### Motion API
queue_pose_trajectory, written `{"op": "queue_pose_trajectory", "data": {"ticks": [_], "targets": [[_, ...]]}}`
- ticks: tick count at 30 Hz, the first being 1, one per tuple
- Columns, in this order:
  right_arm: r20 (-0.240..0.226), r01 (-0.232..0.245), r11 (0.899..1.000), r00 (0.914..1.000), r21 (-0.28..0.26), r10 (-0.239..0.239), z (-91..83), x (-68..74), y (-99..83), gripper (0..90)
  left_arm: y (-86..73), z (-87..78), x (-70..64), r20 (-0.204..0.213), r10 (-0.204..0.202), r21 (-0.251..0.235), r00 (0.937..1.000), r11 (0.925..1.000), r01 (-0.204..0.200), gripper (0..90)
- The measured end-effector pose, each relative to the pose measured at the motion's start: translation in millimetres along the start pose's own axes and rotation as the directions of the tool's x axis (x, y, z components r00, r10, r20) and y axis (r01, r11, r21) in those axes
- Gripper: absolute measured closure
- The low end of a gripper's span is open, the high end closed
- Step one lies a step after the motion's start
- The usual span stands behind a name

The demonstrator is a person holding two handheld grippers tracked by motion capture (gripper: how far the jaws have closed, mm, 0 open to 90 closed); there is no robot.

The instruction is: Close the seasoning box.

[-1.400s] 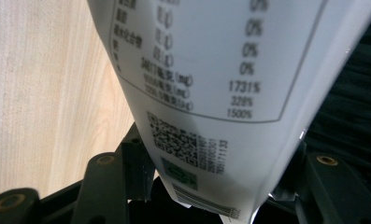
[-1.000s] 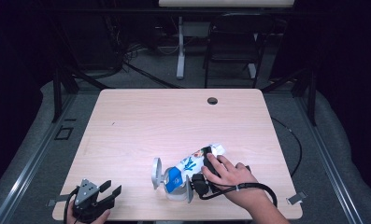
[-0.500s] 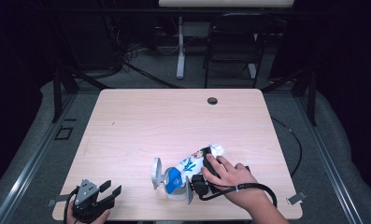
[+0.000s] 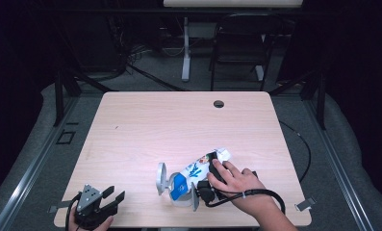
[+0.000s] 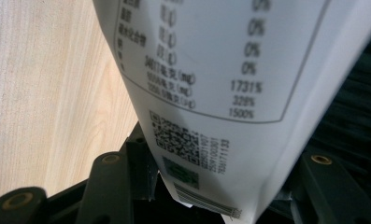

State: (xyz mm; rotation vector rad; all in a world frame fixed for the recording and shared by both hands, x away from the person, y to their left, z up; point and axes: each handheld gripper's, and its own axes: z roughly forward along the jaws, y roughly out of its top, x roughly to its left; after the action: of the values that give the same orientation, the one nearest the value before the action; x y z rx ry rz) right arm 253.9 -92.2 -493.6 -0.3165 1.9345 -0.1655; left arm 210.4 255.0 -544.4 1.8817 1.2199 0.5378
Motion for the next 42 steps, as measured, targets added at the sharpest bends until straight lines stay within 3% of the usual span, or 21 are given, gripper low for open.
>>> {"op": "queue_pose_trajectory", "data": {"ticks": [34,35,37,42], "targets": [[0.019,0.04,0.999,0.999,-0.003,-0.039,-0.6,0.7,1.3,50.2,-0.2,0.0,0.5,-0.004,-0.001,0.001,1.0,1.0,0.001,53.0],[0.022,0.055,0.998,0.9982,0.013,-0.056,-1.9,-0.4,2.1,50.2,-0.2,0.0,0.5,-0.004,-0.002,0.001,1.0,1.0,0.002,53.0],[0.017,0.035,0.999,0.9992,-0.005,-0.035,-0.6,0.9,1.6,50.2,-0.2,-0.1,0.6,-0.004,-0.002,0.0,1.0,1.0,0.002,53.0],[0.02,0.043,0.999,0.9989,0.006,-0.043,-1.4,0.5,2.6,50.5,-0.2,-0.2,0.6,-0.005,-0.002,-0.001,1.0,1.0,0.002,53.0]]}}
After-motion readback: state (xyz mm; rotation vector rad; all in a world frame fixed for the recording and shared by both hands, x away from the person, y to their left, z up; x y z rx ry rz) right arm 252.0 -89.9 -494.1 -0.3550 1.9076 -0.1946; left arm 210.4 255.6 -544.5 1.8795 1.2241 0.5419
